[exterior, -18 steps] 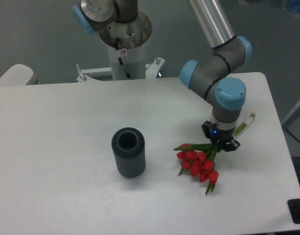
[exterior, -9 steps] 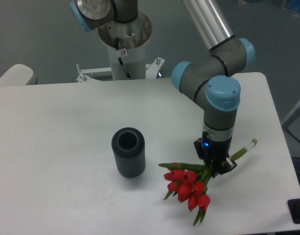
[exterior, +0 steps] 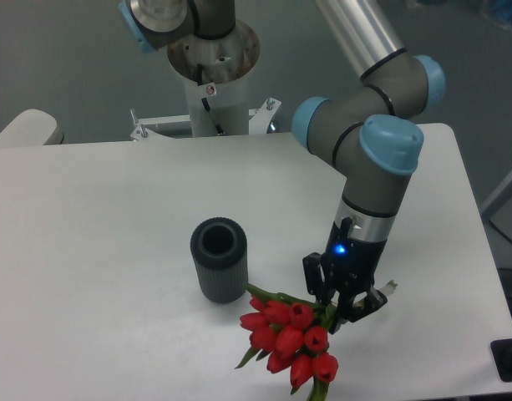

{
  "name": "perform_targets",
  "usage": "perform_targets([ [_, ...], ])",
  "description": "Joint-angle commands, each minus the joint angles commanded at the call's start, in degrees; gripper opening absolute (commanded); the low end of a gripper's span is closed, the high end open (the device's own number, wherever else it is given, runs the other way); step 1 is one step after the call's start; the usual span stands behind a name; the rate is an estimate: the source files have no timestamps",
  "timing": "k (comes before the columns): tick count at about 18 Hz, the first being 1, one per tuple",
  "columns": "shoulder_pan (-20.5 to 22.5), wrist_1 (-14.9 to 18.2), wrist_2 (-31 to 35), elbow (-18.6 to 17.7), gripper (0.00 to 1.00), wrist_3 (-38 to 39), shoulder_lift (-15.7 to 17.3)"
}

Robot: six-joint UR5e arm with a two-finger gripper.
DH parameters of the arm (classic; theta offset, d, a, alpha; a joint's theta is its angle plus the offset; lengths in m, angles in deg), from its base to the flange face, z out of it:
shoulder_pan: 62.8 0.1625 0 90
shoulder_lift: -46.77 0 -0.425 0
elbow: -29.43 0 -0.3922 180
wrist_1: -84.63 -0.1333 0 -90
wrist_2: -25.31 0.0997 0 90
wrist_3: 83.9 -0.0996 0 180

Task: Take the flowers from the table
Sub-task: 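Lift the gripped tulip bunch up off the table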

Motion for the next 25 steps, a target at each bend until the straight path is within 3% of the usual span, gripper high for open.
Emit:
perform_targets([
  [9,4.48,0.00,-14.76,1.50,0.25,6.78,0.09],
  [25,7.03,0.44,-19.16,1.24,0.25,6.34,1.32],
])
